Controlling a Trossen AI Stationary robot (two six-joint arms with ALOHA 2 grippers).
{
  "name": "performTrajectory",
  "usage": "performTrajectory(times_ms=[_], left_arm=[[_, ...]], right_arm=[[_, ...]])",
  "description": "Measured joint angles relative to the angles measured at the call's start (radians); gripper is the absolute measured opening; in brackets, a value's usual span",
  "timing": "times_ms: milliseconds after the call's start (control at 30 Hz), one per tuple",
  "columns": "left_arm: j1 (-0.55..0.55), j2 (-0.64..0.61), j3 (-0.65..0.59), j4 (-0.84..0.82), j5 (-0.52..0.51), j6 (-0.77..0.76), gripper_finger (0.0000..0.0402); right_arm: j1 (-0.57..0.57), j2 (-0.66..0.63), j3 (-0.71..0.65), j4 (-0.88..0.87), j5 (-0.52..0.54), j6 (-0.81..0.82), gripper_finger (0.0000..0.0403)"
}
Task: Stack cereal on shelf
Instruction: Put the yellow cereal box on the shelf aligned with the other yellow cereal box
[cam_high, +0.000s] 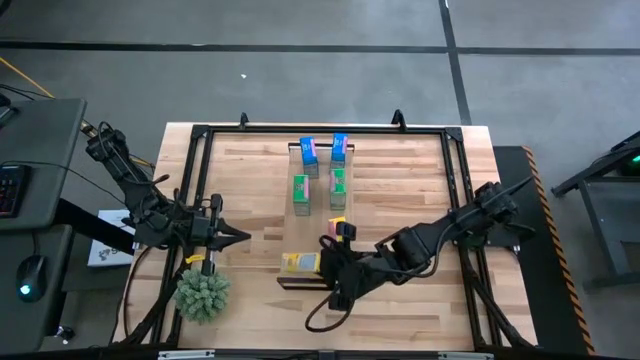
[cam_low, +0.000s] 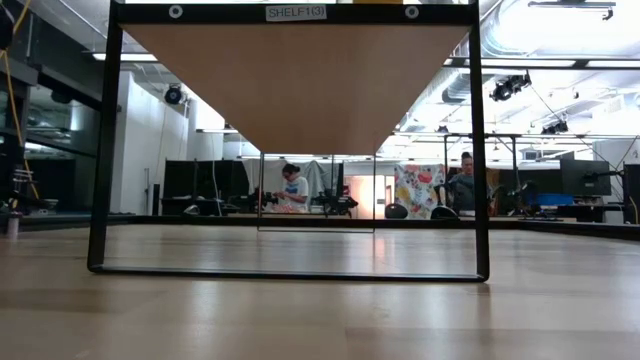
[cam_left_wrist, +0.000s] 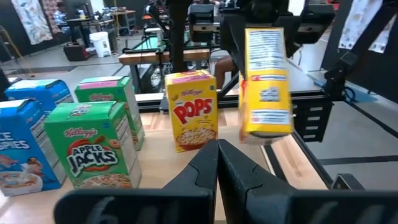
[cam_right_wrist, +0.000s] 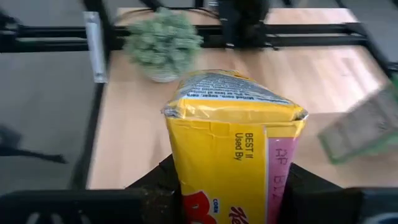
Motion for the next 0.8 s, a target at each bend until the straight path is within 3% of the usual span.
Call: performTrajectory(times_ms=[100,233,333,800], left_arm=[[0.000,0.000,0.000,0.000,-0.017,0.000,0.0000],[0.000,0.001,0.000,0.000,-0.018,0.000,0.0000],[0.000,0.001,0.000,0.000,-0.018,0.000,0.0000],[0.004,0.003,0.000,0.000,-0.018,0.000,0.0000]], right_arm=[[0.000,0.000,0.000,-0.016,0.038,0.009,0.0119],[0.000,0.003,0.000,-0.013,-0.056,0.017,0.0119],[0.002,0.021,0.000,-0.021,-0.070,0.030,0.0119],[0.003,0.052,0.002,-0.024,0.036,0.019,0.0119]])
